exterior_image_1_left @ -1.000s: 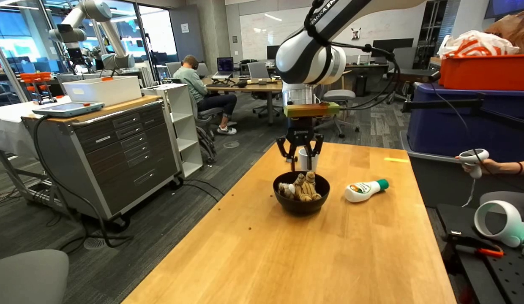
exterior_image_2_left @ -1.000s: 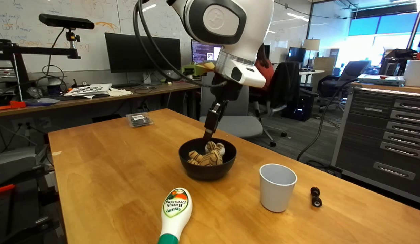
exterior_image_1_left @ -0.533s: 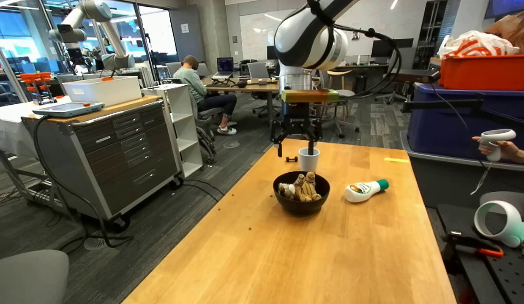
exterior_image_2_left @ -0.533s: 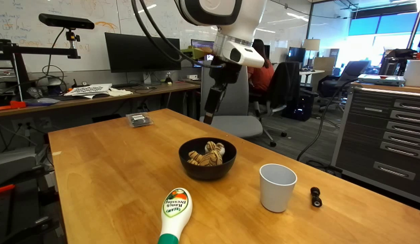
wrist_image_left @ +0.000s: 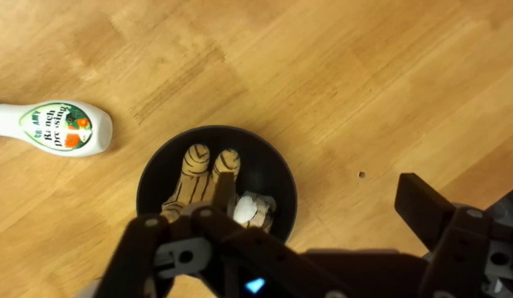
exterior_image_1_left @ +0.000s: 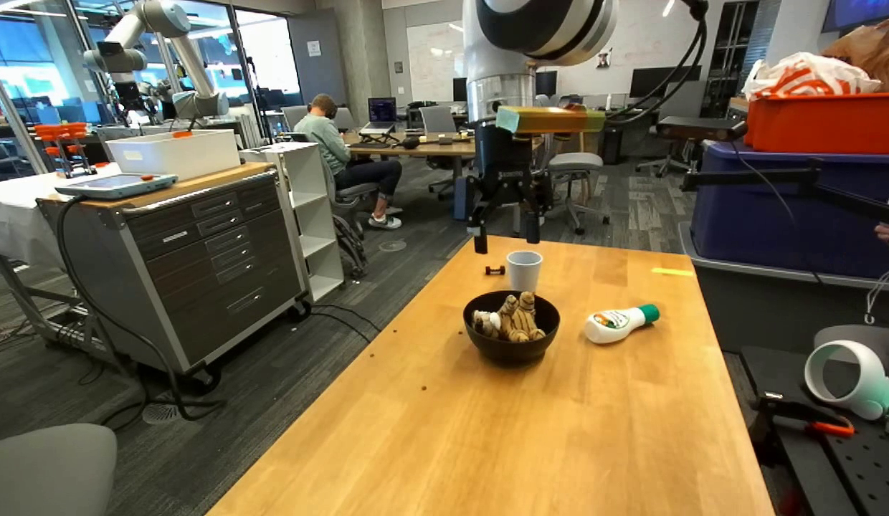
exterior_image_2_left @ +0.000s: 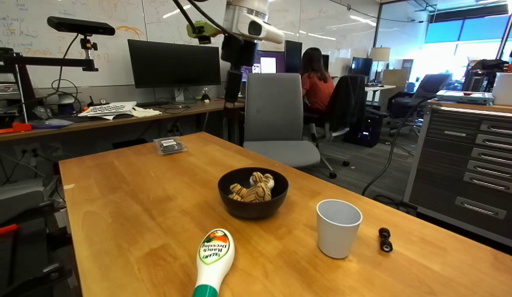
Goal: Put the tiger plushie in the bowl
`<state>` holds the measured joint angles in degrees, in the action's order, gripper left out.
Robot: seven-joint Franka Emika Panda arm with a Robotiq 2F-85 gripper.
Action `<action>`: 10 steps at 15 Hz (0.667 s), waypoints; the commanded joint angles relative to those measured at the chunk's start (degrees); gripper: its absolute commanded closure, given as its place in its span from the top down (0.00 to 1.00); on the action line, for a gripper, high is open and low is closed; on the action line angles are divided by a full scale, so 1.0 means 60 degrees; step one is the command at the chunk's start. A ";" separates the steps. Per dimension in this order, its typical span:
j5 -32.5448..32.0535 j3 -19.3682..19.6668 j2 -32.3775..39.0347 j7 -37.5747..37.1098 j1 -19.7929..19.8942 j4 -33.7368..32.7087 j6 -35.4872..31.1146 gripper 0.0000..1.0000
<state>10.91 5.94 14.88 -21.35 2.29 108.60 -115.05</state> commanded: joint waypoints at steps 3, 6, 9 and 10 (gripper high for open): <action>-0.0826 -0.0614 -0.2016 0.1179 -0.0465 0.1895 0.0355 1.00; -0.0974 -0.0899 -0.2886 0.1824 -0.0603 0.2813 0.0092 1.00; -0.1279 -0.1100 -0.3656 0.2202 -0.0656 0.3669 -0.0171 1.00; -0.1418 -0.1156 -0.3932 0.2226 -0.0659 0.3993 -0.0371 1.00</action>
<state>4.93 -0.14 -1.96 -10.00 -1.40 125.58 -114.00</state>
